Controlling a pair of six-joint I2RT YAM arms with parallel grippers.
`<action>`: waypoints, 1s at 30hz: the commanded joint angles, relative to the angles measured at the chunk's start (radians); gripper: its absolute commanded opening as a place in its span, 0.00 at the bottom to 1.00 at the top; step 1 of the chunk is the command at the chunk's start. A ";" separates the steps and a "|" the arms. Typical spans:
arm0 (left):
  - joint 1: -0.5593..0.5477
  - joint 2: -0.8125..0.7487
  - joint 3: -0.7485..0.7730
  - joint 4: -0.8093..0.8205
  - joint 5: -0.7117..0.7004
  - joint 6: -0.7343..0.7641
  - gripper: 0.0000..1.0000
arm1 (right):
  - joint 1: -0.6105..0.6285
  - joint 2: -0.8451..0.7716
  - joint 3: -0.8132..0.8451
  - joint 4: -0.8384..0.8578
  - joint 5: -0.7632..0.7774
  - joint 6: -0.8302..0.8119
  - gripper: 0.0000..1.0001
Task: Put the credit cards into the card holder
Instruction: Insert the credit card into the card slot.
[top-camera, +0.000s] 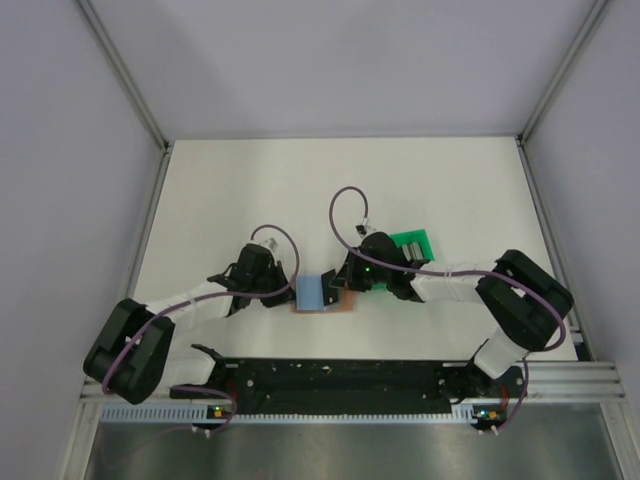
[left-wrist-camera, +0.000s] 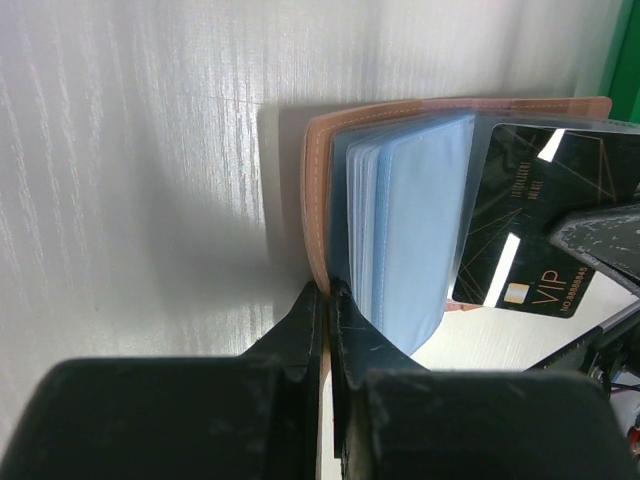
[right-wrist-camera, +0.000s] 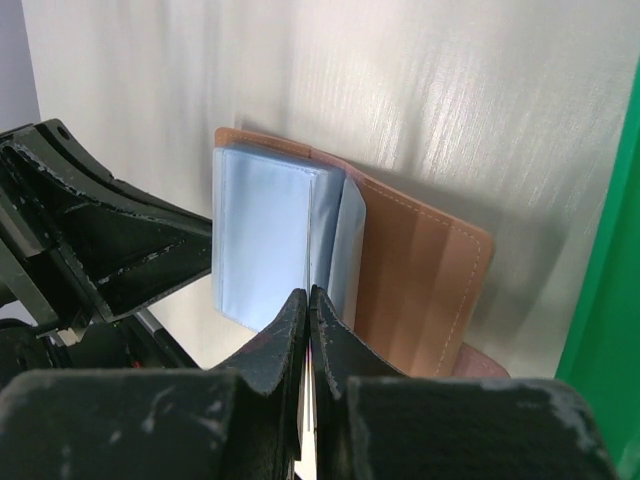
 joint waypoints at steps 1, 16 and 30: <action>-0.003 0.042 -0.027 -0.080 -0.027 0.041 0.00 | -0.006 0.034 0.000 0.090 -0.043 0.011 0.00; -0.003 0.045 -0.034 -0.074 -0.025 0.025 0.00 | -0.026 0.054 -0.072 0.148 -0.034 0.082 0.00; -0.001 0.053 -0.036 -0.060 -0.013 0.030 0.00 | -0.042 0.102 -0.081 0.219 -0.080 0.088 0.00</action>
